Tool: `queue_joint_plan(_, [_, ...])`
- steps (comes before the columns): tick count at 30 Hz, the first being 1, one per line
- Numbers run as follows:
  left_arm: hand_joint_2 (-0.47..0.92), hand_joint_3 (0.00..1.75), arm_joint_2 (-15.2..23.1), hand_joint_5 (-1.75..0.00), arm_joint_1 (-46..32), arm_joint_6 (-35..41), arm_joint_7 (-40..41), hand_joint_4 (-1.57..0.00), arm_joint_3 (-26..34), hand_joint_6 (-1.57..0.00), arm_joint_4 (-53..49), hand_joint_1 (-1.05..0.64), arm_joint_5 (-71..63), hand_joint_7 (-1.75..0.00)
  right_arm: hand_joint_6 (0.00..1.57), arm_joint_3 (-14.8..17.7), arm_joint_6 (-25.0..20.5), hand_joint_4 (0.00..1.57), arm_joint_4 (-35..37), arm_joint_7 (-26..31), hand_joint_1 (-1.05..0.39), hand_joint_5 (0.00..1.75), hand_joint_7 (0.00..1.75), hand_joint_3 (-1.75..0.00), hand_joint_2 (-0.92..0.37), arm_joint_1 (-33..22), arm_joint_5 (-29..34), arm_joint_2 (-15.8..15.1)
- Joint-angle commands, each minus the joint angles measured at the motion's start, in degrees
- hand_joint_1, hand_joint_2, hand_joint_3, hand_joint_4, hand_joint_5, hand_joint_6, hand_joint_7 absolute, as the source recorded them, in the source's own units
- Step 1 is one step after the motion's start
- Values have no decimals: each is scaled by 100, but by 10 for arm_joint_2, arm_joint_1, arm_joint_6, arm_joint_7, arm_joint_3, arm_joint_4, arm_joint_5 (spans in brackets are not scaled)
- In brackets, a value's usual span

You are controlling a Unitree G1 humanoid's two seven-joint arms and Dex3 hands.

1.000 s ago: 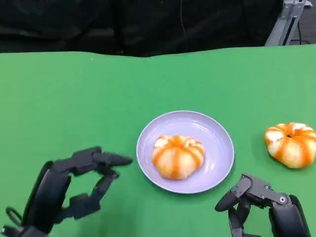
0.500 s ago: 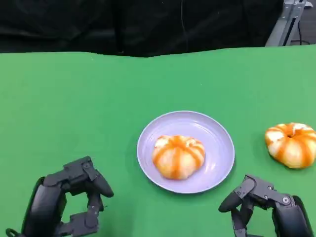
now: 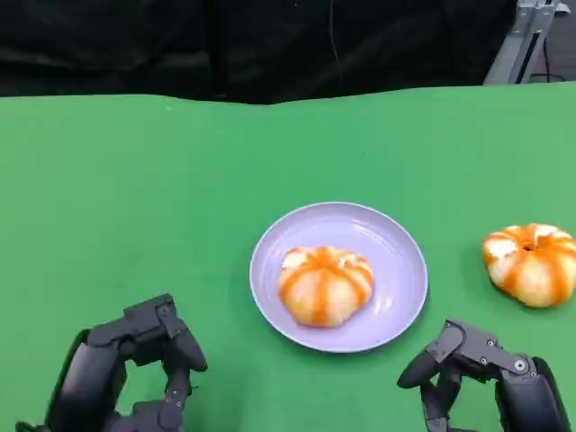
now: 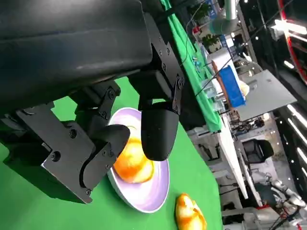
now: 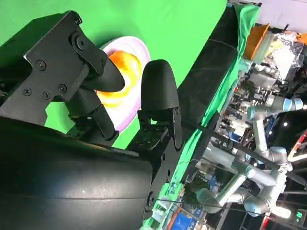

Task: Grasp the bread from the table and place it into the plate.

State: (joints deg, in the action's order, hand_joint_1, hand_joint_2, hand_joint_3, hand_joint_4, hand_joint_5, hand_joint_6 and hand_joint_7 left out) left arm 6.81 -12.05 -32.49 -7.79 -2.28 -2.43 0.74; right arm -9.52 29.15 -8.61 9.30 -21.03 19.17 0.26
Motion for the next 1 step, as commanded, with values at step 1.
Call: queue_joint_plan(1, [30,148,7,-173,6,-10,-10,-83,8,-81,-12,9,7,-155,84,3,9,90,3,3,4,172,133,-140,-27,2,-4,-6])
